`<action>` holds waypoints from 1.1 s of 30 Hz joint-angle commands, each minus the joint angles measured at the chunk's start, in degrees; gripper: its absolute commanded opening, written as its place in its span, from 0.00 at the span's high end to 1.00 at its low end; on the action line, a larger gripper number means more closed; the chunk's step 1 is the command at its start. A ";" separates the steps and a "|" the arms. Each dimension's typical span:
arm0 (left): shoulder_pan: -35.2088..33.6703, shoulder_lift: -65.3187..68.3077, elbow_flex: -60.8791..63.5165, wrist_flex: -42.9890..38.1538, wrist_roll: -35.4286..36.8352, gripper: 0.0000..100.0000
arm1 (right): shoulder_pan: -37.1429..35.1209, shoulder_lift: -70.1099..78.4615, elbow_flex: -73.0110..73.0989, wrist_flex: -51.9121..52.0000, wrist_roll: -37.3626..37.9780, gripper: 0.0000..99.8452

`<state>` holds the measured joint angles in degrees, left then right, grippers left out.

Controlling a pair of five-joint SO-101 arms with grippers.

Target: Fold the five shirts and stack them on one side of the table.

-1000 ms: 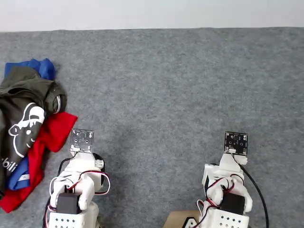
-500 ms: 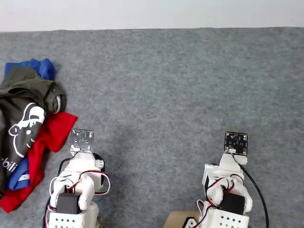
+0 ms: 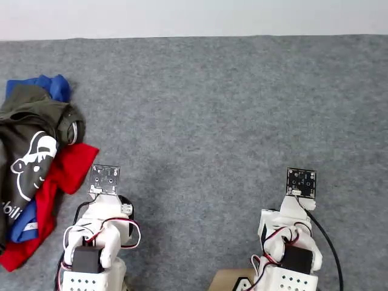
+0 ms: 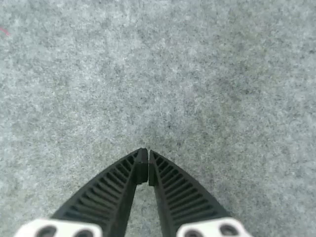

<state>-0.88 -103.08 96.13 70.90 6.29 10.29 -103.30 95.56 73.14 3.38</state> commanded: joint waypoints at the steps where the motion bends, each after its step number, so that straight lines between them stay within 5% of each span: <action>1: -1.76 -0.35 -5.49 -2.02 0.00 1.00 | 0.57 -0.40 0.88 0.31 -0.18 0.99; 16: -14.15 0.09 -23.16 -10.99 -14.95 1.00 | 0.57 -0.40 0.88 0.31 -0.18 0.99; 24: -19.60 0.18 -26.59 -11.87 -16.35 1.00 | 0.57 -0.40 0.88 0.31 -0.18 0.99; 33: -18.90 15.47 -47.52 3.96 -15.82 1.00 | 0.57 -0.40 0.88 0.31 -0.18 0.99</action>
<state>-19.96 -95.78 57.71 69.05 -9.54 10.29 -103.30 95.56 73.14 3.38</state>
